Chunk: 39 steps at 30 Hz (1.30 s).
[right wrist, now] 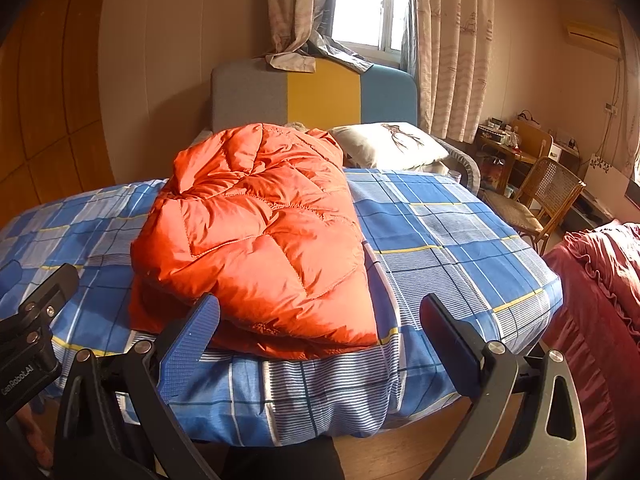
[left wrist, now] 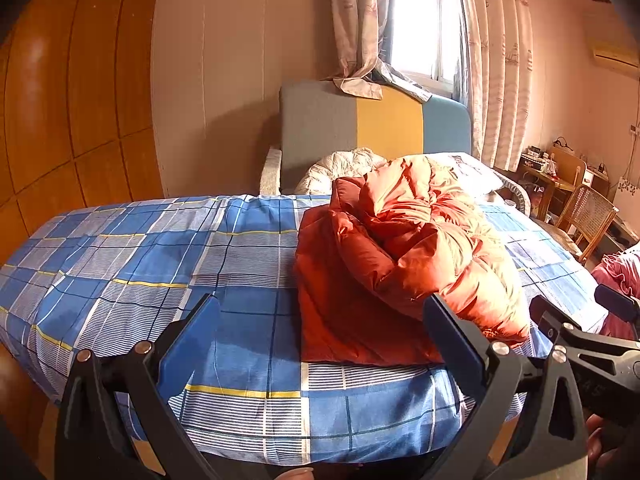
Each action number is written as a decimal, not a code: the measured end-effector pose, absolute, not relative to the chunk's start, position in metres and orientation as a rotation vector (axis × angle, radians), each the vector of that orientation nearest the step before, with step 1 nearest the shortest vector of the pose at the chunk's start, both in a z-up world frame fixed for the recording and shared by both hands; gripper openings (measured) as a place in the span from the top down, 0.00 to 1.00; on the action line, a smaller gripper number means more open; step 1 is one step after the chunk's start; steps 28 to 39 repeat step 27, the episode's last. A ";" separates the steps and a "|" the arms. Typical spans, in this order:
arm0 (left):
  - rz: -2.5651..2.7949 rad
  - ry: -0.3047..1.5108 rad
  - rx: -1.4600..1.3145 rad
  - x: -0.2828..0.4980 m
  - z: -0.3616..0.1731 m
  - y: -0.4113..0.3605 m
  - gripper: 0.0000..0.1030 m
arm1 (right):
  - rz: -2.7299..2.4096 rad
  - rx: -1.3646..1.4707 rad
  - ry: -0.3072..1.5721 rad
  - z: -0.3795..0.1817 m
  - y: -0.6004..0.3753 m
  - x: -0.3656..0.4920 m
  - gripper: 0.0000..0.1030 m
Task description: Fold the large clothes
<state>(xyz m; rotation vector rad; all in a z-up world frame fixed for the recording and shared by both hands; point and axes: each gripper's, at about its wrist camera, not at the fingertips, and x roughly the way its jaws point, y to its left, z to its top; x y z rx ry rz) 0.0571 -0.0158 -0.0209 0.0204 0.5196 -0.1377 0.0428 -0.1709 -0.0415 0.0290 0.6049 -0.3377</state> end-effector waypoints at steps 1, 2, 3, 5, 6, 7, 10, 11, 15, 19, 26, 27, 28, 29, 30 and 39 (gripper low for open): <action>-0.138 0.519 0.022 0.057 -0.021 -0.016 0.02 | -0.338 0.030 0.605 -0.042 -0.171 0.043 0.03; -0.138 0.519 0.024 0.057 -0.021 -0.016 0.02 | -0.337 0.032 0.606 -0.042 -0.171 0.043 0.03; -0.139 0.519 0.025 0.057 -0.021 -0.016 0.02 | -0.337 0.032 0.607 -0.042 -0.171 0.043 0.03; -0.142 0.519 0.031 0.056 -0.021 -0.017 0.02 | -0.338 0.029 0.607 -0.042 -0.171 0.043 0.03; -0.144 0.518 0.033 0.056 -0.021 -0.017 0.02 | -0.336 0.031 0.610 -0.042 -0.171 0.043 0.03; -0.144 0.518 0.035 0.056 -0.021 -0.017 0.02 | -0.337 0.031 0.610 -0.043 -0.171 0.043 0.03; -0.147 0.520 0.038 0.057 -0.022 -0.018 0.02 | -0.336 0.026 0.611 -0.043 -0.171 0.043 0.03; -0.147 0.519 0.038 0.057 -0.022 -0.017 0.02 | -0.338 0.025 0.612 -0.044 -0.171 0.043 0.03; -0.143 0.506 0.030 0.055 -0.022 -0.015 0.02 | -0.336 0.024 0.616 -0.046 -0.171 0.044 0.03; -0.143 0.520 0.020 0.057 -0.024 -0.014 0.02 | -0.334 0.026 0.614 -0.046 -0.171 0.044 0.03; -0.139 0.559 -0.012 0.061 -0.029 -0.011 0.02 | -0.335 0.029 0.610 -0.045 -0.172 0.044 0.03; -0.140 0.562 -0.016 0.061 -0.030 -0.011 0.02 | -0.336 0.028 0.611 -0.045 -0.173 0.045 0.03; -0.140 0.562 -0.016 0.061 -0.030 -0.011 0.02 | -0.336 0.028 0.611 -0.045 -0.173 0.045 0.03; -0.140 0.562 -0.016 0.061 -0.030 -0.011 0.02 | -0.336 0.028 0.611 -0.045 -0.173 0.045 0.03; -0.140 0.562 -0.016 0.061 -0.030 -0.011 0.02 | -0.336 0.028 0.611 -0.045 -0.173 0.045 0.03; -0.140 0.562 -0.016 0.061 -0.030 -0.011 0.02 | -0.336 0.028 0.611 -0.045 -0.173 0.045 0.03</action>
